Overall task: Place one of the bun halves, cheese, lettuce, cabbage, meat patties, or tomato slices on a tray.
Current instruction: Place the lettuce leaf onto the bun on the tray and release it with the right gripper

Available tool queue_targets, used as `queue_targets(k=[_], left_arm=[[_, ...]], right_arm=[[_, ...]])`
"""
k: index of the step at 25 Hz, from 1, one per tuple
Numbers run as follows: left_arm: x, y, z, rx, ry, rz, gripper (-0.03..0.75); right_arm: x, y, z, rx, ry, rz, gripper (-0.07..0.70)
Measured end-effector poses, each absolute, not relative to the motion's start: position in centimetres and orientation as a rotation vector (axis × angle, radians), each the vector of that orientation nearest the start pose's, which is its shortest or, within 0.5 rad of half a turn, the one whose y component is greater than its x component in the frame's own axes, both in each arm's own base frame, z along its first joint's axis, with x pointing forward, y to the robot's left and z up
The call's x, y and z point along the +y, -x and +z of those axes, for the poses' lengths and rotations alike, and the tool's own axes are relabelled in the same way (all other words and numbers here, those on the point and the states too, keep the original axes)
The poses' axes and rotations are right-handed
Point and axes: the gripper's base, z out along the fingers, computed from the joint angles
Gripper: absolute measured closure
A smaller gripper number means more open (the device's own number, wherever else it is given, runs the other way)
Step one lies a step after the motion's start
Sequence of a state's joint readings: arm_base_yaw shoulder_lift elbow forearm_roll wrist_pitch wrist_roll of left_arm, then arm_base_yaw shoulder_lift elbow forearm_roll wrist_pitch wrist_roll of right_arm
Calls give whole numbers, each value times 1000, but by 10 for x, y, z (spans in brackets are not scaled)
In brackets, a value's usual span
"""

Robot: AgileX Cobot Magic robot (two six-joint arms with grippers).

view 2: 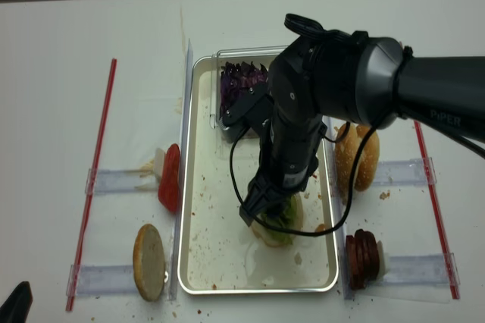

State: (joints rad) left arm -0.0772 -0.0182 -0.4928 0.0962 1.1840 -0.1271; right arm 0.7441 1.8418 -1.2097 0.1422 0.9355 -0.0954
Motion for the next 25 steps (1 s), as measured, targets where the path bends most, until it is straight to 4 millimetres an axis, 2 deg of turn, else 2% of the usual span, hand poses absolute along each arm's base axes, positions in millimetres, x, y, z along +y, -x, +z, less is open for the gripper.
queue_targets(k=[2, 5, 12, 15, 25], left_arm=[[9, 12, 266, 2151, 66, -1, 153], [9, 12, 266, 2151, 66, -1, 153], [9, 12, 266, 2151, 66, -1, 153], [9, 12, 266, 2151, 66, -1, 153], [9, 12, 266, 2151, 66, -1, 153]], right_arm=[[243, -248, 184, 2863, 1151, 217, 9], [243, -248, 184, 2863, 1152, 217, -46], [243, -248, 184, 2863, 1155, 217, -61], [242, -247, 189, 2848, 1150, 225, -61], [231, -236, 242, 2727, 1084, 294, -61]])
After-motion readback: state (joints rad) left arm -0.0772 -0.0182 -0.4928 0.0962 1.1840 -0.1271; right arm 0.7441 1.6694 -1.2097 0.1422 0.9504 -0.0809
